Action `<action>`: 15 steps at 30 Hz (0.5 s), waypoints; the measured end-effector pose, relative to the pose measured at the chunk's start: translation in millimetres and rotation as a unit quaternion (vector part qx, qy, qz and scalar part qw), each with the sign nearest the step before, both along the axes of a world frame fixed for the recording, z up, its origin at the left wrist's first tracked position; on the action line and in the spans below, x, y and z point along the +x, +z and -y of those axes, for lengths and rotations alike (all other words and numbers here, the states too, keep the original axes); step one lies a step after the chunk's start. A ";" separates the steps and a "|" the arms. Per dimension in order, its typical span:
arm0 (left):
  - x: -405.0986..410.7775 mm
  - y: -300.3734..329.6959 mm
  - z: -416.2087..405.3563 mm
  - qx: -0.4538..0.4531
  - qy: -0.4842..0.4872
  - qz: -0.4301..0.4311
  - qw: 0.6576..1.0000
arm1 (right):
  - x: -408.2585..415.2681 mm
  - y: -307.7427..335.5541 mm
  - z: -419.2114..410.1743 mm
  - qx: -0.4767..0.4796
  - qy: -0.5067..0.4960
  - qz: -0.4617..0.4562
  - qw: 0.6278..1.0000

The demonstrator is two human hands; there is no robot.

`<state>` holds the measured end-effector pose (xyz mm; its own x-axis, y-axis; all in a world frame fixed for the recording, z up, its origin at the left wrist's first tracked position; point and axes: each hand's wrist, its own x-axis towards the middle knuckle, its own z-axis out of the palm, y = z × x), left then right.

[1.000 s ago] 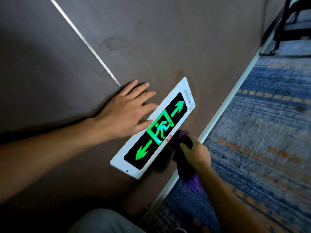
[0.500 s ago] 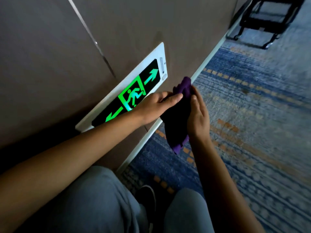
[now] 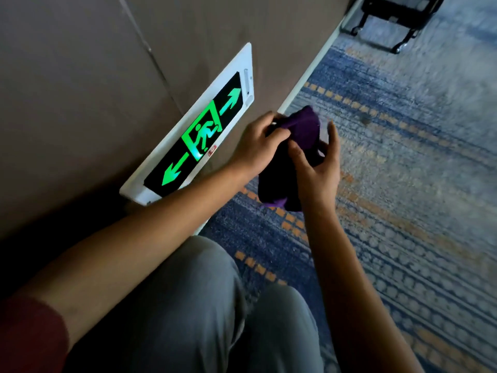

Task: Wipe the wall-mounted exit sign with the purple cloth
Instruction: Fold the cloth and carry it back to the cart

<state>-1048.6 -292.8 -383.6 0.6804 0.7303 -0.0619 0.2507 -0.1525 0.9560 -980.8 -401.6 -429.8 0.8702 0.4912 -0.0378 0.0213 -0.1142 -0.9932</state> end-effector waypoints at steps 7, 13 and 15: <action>-10.9 12.0 35.3 -0.194 -0.118 -0.097 0.969 | 0.8 31.9 52.7 -0.142 0.053 0.032 0.988; -9.7 44.7 83.0 -0.075 -0.055 -0.126 0.988 | -12.9 58.8 99.7 -0.183 0.112 -0.041 0.976; -13.5 66.4 104.2 -0.040 -0.100 -0.133 0.985 | -17.5 72.8 126.3 -0.163 0.114 -0.102 0.975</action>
<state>-1062.1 -396.9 -317.1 0.7615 0.5697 -0.3091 0.4670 -0.1516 0.8712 -998.3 -527.9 -357.1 0.6976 0.6037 -0.3859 -0.1120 -0.4401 -0.8909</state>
